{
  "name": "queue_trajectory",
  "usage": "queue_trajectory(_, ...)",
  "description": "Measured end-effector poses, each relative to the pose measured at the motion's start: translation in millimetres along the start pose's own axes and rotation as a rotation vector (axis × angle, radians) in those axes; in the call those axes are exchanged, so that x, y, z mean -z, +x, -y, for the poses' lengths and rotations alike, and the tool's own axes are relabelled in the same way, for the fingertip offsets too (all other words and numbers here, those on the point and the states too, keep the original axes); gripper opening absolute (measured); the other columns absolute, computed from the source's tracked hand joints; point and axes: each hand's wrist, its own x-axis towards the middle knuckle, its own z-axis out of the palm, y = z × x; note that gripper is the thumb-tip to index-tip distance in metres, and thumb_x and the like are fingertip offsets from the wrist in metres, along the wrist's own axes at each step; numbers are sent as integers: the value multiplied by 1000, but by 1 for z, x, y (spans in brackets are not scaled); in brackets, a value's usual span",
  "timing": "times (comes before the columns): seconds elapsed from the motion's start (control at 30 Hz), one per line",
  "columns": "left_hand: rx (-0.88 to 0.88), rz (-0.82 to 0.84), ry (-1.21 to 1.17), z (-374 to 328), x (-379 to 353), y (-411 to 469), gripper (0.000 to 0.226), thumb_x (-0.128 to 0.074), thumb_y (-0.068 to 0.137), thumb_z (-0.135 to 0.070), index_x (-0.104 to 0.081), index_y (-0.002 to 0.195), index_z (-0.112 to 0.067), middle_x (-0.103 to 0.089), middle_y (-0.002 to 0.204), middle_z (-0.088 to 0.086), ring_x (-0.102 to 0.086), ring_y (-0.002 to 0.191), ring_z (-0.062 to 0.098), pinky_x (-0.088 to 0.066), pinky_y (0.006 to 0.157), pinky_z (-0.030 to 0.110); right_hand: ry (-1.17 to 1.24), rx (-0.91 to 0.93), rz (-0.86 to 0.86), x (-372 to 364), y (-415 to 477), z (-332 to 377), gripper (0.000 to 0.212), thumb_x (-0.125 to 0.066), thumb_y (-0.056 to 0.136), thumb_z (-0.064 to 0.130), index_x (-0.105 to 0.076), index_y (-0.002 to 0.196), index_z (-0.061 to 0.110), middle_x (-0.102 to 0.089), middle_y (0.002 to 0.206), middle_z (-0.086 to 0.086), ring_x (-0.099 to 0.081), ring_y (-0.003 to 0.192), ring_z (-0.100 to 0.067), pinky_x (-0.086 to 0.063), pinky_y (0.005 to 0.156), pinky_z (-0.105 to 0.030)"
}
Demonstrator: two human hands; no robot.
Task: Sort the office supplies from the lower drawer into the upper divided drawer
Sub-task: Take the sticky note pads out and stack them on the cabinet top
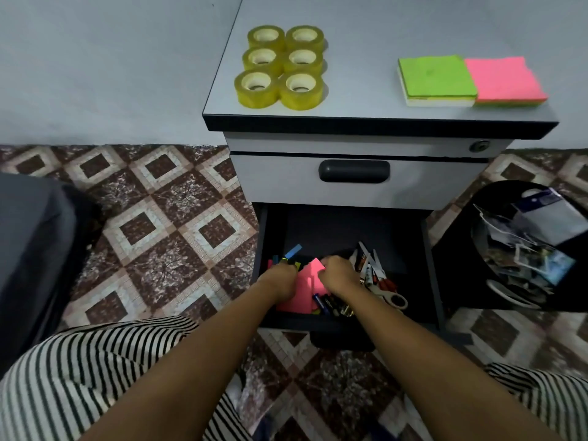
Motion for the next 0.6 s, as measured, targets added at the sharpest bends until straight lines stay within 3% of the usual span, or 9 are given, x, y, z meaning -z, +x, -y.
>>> queue_trajectory(0.13,-13,3,-14,1,8,0,26,-44,91,-2,-56,113,3,-54,125,21,-52,116,31,-42,97,33,83,15,-5,7,1,-2,12,-55,88,11,-64,95,8,-66,96,-9,-62,93,-25,-51,77,-32)
queue_trajectory(0.2,-27,6,-21,4,12,0,24,-46,90,-3,-59,109,4,-56,122,21,-53,114,31,-42,96,32,156,43,4,10,0,-5,5,-59,88,14,-60,84,16,-65,95,-7,-62,91,-23,-51,80,-34)
queue_trajectory(0.27,-35,0,-46,6,16,0,25,-48,89,-6,-62,108,2,-58,120,20,-55,113,30,-43,95,31,233,75,-1,14,0,-8,12,-62,88,14,-57,79,21,-66,98,-7,-62,93,-23,-50,78,-31)
queue_trajectory(0.37,-30,-47,-74,8,25,-1,28,-50,89,-8,-59,115,-1,-57,122,17,-55,113,29,-43,89,28,308,123,-50,21,-2,-12,6,-60,89,8,-63,89,12,-67,102,-10,-61,94,-21,-42,73,-23)
queue_trajectory(0.47,-42,-68,-69,10,34,-2,29,-54,88,-10,-62,115,-1,-59,122,15,-56,112,28,-44,87,26,351,131,-116,24,-3,-12,13,-58,89,4,-68,97,4,-69,102,-9,-62,96,-20,-44,78,-23)
queue_trajectory(0.6,-65,-58,-83,10,44,-4,27,-53,89,-10,-68,110,-2,-63,118,13,-58,109,26,-44,86,26,378,154,-58,27,-5,-11,14,-55,92,7,-64,100,1,-65,102,-9,-58,96,-17,-37,74,-18)
